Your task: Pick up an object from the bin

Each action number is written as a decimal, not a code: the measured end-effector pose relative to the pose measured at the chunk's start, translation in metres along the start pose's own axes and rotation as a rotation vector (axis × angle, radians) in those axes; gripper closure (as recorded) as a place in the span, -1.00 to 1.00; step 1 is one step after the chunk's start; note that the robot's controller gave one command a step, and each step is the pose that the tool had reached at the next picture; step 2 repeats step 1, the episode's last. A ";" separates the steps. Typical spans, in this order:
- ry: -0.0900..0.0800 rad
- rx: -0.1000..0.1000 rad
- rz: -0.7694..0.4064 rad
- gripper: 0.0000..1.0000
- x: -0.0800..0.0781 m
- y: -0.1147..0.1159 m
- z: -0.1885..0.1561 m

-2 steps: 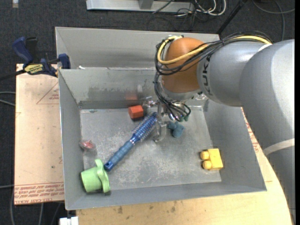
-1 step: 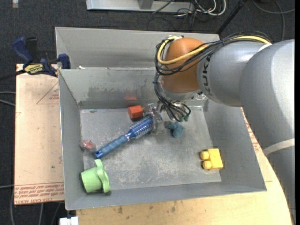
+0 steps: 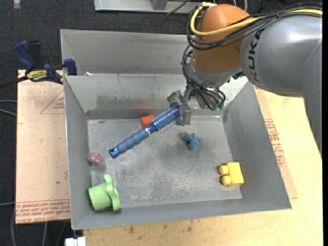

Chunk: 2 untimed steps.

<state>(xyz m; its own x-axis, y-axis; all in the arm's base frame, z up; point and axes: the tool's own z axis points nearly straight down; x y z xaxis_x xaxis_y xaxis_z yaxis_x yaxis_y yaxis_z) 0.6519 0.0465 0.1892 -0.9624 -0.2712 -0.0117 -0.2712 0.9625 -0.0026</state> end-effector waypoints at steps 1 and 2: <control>0.000 0.001 0.004 1.00 0.016 -0.008 -0.104; 0.000 0.001 0.004 1.00 0.016 -0.008 -0.104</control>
Offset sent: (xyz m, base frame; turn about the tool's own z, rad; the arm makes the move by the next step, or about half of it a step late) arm -0.0159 -0.0119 0.0987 0.0016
